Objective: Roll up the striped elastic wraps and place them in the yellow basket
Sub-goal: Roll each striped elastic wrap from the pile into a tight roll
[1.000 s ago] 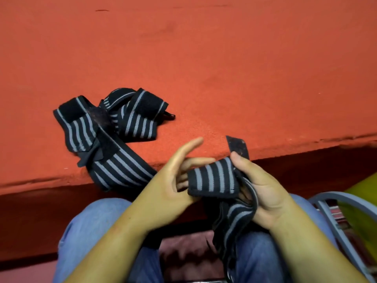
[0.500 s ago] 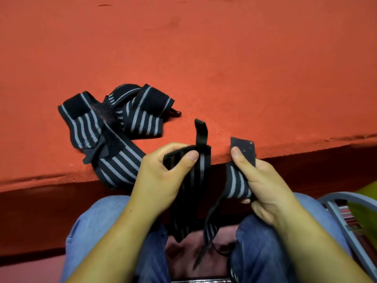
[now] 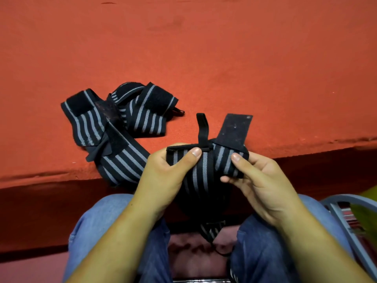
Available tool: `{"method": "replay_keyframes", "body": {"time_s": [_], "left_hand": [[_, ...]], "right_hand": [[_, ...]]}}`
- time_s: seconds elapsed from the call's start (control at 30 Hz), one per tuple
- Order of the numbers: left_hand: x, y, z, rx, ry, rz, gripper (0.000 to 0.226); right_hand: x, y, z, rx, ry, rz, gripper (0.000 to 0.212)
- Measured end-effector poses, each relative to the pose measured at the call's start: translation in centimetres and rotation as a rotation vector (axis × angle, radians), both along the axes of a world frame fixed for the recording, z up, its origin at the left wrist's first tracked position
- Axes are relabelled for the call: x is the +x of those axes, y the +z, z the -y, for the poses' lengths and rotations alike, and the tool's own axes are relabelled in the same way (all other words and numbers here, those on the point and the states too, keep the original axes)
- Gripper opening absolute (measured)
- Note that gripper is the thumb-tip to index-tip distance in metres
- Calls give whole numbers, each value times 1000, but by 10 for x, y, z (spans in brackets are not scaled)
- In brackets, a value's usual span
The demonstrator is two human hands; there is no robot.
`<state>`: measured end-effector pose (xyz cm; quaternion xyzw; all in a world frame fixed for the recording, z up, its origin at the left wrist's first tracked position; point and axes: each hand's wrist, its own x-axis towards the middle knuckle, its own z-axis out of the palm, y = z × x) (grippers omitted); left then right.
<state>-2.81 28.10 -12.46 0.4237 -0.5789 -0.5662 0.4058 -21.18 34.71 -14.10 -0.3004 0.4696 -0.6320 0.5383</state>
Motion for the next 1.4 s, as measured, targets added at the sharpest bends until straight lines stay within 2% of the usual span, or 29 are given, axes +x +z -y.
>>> {"method": "replay_keyframes", "body": {"time_s": [0.13,0.23,0.33,0.47,0.57,0.73,0.9,0.97,1.03,1.13,1.27,1.4], "left_hand": [[0,-6,4,-86,-116,13,24],[-1,-12,6,-121,-207,40,32],[-4,-12,5,-105,-252,35,25],[-6,-12,4,-55,-254,-25,35],[-10,-12,2,-85,-255,9,38],[-15,-14,2,-214,-200,87,30],[-16,-16,1,-249,-133,70,21],[-16,-15,0,-256,-114,55,16],[-16,-14,0,-289,-113,45,14],[-16,-11,-2,-297,-110,23,18],[-15,-9,-2,-288,-109,24,21],[-12,-8,0,-314,-83,107,27]], "right_hand": [[0,-1,-1,42,15,-157,32],[1,-3,0,41,56,-173,36],[3,-5,1,32,80,-185,38],[6,-9,1,1,90,-217,37],[7,-12,1,-24,135,-190,36],[14,-3,0,13,224,26,38],[13,-5,1,41,222,70,41],[12,-5,-1,23,263,103,50],[13,-7,-3,-3,276,-9,52],[13,-10,-4,-5,230,-139,33],[11,-10,-4,-14,201,-147,33],[10,-11,-1,-18,128,-152,34]]}}
